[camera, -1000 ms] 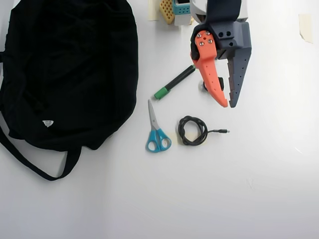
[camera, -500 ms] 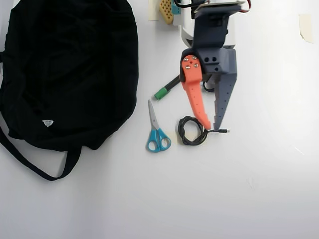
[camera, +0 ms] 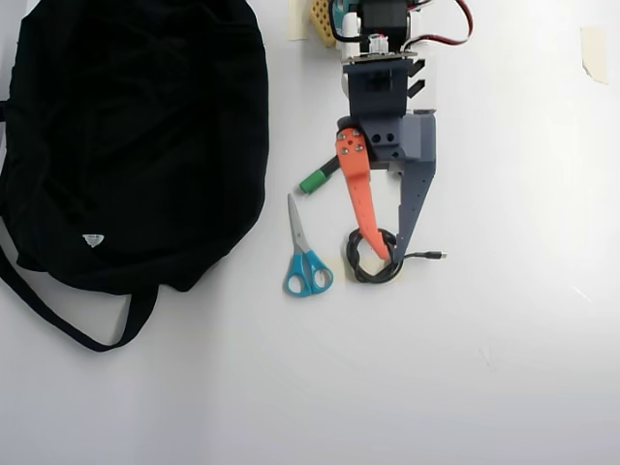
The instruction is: Put the green marker into the black bag
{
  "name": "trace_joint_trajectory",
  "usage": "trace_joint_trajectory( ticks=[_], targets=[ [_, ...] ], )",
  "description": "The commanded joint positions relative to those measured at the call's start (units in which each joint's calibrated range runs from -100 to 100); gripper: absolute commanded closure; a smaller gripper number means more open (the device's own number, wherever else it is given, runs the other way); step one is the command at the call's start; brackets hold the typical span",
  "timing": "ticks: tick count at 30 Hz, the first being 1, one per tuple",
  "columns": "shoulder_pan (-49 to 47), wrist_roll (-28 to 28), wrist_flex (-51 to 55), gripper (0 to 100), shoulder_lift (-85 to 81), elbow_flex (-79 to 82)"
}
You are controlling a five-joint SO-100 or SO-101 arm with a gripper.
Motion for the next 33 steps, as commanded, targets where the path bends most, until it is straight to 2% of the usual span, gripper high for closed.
trace_joint_trajectory(
  ticks=[1, 4, 6, 9, 16, 27, 33],
  targets=[
    [0.71, -0.19, 3.61, 98, -4.93, -0.81],
    [1.54, -0.19, 20.75, 98, -8.42, -1.53],
    [2.73, -0.35, 26.87, 98, -8.59, -1.53],
    [5.73, -6.11, 40.30, 98, -8.59, -1.53],
    [6.25, -12.09, 57.96, 98, -7.59, -0.81],
    [6.32, -15.76, 72.26, 98, -7.34, -0.54],
    [6.32, -15.61, 73.64, 98, -7.42, 2.07]
  ],
)
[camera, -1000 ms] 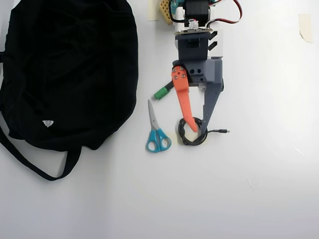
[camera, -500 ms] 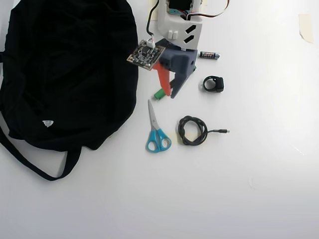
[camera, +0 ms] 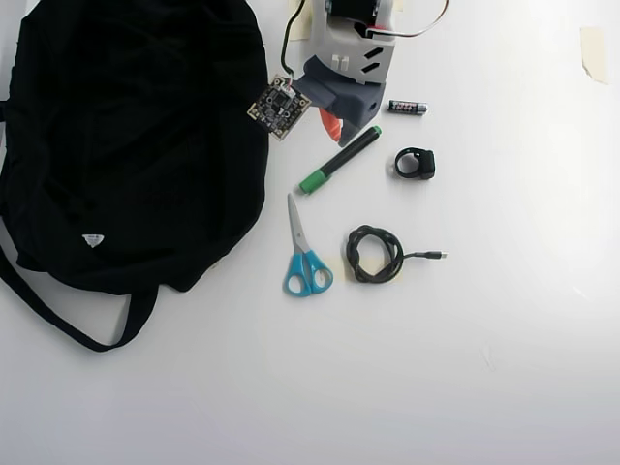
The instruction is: Put the green marker into the black bag
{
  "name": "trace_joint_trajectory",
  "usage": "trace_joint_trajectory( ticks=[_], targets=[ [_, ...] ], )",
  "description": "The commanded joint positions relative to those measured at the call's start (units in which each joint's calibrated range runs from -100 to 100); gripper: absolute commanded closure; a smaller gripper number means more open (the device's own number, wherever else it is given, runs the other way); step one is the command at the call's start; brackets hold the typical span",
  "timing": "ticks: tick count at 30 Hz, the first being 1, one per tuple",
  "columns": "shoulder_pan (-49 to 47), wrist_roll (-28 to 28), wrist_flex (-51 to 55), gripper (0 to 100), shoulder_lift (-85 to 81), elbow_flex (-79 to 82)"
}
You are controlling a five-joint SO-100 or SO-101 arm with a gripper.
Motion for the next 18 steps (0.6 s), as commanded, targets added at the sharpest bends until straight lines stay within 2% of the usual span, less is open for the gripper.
trace_joint_trajectory(
  ticks=[1, 10, 18],
  targets=[
    [0.37, -0.18, 0.73, 98, -1.36, 0.55],
    [1.27, -0.08, 0.04, 97, -1.28, 3.52],
    [-0.97, -0.39, 0.04, 78, -1.28, 3.61]
  ],
)
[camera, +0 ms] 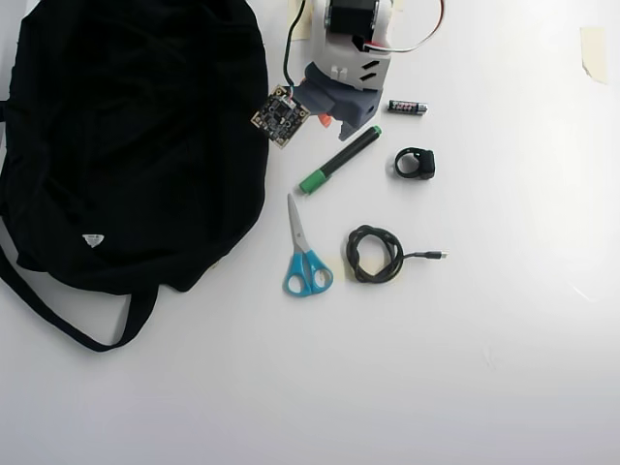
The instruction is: Put the green marker into the black bag
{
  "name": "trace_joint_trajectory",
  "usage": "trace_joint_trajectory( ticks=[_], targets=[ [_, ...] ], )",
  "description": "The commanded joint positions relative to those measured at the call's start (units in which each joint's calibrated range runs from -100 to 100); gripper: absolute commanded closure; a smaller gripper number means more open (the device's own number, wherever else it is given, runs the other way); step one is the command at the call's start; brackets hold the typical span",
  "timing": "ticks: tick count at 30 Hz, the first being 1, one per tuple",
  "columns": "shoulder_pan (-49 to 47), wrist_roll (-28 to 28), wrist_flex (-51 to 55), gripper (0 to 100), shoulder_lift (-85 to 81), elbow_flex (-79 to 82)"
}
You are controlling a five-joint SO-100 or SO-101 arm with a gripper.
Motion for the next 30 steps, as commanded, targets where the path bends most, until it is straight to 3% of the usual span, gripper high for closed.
trace_joint_trajectory(
  ticks=[1, 10, 21, 30],
  targets=[
    [-1.13, -0.20, -0.22, 77, -1.28, -0.17],
    [-4.94, -4.14, -1.08, 74, 3.12, -0.17],
    [-5.39, -3.82, -8.66, 74, 11.42, 0.28],
    [-4.94, -4.14, -22.09, 74, 13.49, 9.80]
  ],
)
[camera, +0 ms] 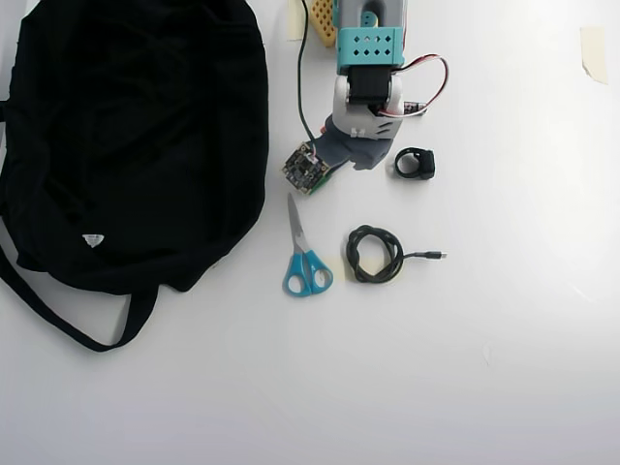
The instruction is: Put the green marker into the black bag
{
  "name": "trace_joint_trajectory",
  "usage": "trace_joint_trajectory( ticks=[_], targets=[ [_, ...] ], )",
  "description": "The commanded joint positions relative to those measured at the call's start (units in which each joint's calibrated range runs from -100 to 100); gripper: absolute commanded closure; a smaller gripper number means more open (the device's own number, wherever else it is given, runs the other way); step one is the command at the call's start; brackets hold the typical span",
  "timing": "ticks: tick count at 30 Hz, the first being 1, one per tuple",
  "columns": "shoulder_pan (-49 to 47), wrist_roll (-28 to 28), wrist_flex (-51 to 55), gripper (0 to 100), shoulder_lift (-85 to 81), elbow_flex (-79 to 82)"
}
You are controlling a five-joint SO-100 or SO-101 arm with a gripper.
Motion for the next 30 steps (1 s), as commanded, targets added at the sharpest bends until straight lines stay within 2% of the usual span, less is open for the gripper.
trace_joint_trajectory(
  ticks=[1, 6, 16, 30],
  targets=[
    [0.42, -0.08, -4.49, 74, -0.87, 2.19],
    [1.25, -0.14, -5.09, 74, -0.87, 4.08],
    [1.47, -0.29, -14.48, 74, -0.87, 9.83],
    [1.40, -1.39, -14.91, 74, -0.21, 10.82]
  ],
)
